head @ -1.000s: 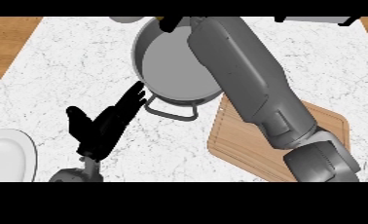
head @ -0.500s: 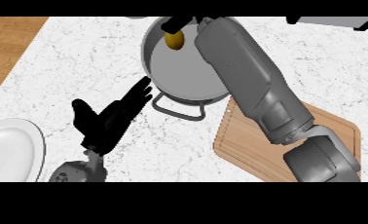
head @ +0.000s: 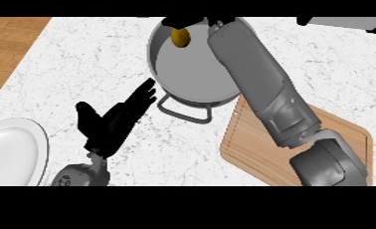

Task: Pick the lemon from the cutting board and place it in the pot

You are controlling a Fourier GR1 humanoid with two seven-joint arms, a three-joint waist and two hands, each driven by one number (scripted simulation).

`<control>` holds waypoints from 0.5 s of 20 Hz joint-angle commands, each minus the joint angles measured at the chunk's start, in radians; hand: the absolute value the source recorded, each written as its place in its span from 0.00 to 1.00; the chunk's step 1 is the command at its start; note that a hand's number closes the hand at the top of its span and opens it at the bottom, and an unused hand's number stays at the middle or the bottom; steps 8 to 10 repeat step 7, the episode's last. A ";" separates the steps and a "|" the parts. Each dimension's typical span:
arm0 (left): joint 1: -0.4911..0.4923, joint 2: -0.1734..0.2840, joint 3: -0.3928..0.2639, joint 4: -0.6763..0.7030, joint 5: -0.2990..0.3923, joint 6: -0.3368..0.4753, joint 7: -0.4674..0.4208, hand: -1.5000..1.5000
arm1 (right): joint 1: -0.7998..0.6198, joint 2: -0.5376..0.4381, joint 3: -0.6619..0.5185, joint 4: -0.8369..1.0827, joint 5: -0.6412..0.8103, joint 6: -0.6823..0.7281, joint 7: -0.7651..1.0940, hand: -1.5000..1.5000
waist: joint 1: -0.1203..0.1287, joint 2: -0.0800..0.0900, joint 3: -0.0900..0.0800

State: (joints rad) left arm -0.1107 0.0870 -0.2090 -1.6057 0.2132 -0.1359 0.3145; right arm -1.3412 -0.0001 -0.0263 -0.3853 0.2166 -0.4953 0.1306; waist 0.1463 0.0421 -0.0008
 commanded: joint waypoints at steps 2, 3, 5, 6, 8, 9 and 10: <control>0.007 -0.016 -0.004 0.019 0.002 0.001 -0.006 0.50 | -0.011 0.000 -0.007 0.057 -0.035 -0.127 -0.103 0.00 | -0.015 -0.002 -0.001; -0.018 0.018 0.044 0.032 0.024 -0.016 -0.003 0.50 | -0.020 0.000 -0.009 0.070 -0.030 -0.130 -0.110 0.00 | -0.034 -0.006 -0.001; 0.033 0.005 0.029 0.040 0.006 -0.007 -0.040 0.50 | -0.002 0.000 -0.030 0.094 -0.045 -0.157 -0.139 0.00 | -0.044 -0.007 -0.001; -0.001 0.011 0.045 0.025 0.010 0.008 -0.004 0.50 | -0.040 0.000 -0.021 0.116 -0.041 -0.181 -0.105 0.00 | -0.047 -0.012 0.000; 0.020 0.017 0.050 -0.005 0.043 -0.013 0.013 0.50 | -0.011 0.000 -0.018 0.118 -0.054 -0.173 -0.144 0.00 | -0.054 -0.017 0.000; 0.020 0.017 0.050 -0.005 0.043 -0.013 0.013 0.50 | -0.011 0.000 -0.018 0.118 -0.054 -0.173 -0.144 0.00 | -0.054 -0.017 0.000; 0.020 0.017 0.050 -0.005 0.043 -0.013 0.013 0.50 | -0.011 0.000 -0.018 0.118 -0.054 -0.173 -0.144 0.00 | -0.054 -0.017 0.000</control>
